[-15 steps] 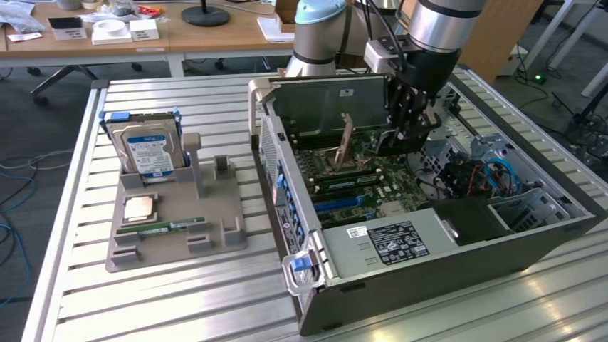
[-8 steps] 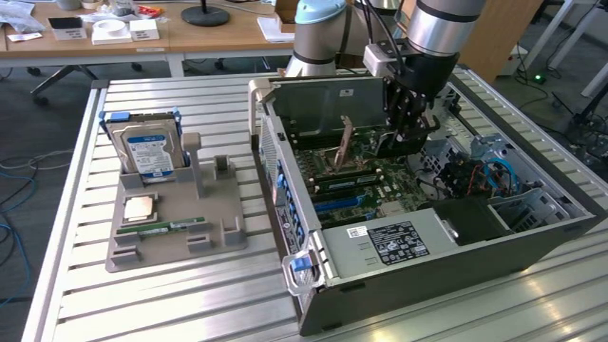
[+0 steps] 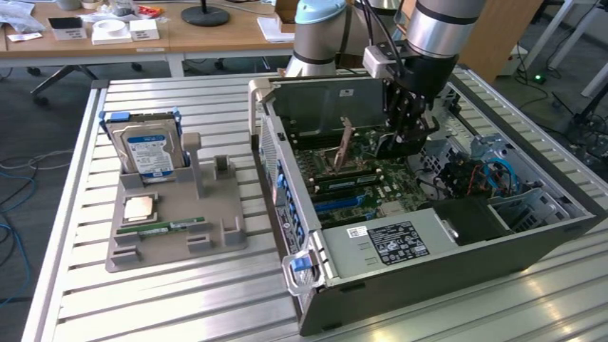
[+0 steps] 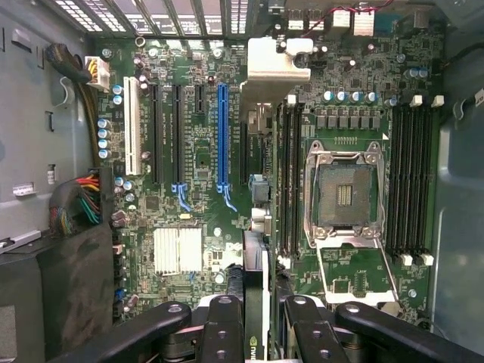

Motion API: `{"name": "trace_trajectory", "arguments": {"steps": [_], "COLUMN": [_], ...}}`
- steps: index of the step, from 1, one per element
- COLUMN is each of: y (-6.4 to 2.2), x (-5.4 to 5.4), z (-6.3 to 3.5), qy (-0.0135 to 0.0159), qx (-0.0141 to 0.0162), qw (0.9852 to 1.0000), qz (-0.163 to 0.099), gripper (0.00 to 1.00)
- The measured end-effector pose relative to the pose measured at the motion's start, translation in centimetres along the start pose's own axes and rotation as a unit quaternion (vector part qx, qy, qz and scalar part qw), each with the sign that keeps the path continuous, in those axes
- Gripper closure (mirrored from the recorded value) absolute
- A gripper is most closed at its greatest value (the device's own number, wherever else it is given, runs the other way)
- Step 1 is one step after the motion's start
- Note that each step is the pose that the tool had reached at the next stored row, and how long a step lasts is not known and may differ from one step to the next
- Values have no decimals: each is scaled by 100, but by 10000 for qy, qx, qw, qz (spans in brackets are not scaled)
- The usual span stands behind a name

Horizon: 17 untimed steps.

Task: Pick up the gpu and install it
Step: 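Insert the gpu into the slot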

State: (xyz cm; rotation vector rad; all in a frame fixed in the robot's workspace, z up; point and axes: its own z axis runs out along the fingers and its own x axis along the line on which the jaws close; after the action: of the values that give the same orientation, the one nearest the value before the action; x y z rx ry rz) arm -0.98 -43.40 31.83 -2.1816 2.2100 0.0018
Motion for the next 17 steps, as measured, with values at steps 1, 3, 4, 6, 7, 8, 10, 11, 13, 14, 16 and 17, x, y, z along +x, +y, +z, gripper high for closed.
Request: {"name": "trace_trajectory", "arguments": {"steps": [1, 3, 4, 6, 7, 8, 10, 11, 13, 14, 16, 17], "y": [0, 0, 0, 0, 0, 0, 2, 2, 3, 4, 7, 9], "x": [0, 0, 0, 0, 0, 0, 1, 1, 1, 1, 1, 1], "z": [0, 0, 0, 0, 0, 0, 37, 38, 38, 38, 38, 38], "qy": [0, 0, 0, 0, 0, 0, 0, 0, 0, 0, 0, 0], "qx": [0, 0, 0, 0, 0, 0, 0, 0, 0, 0, 0, 0], "qw": [10000, 10000, 10000, 10000, 10000, 10000, 10000, 10000, 10000, 10000, 10000, 10000], "qz": [0, 0, 0, 0, 0, 0, 0, 0, 0, 0, 1, 0], "gripper": [74, 74, 74, 74, 74, 74, 74, 74, 74, 74, 74, 74]}}
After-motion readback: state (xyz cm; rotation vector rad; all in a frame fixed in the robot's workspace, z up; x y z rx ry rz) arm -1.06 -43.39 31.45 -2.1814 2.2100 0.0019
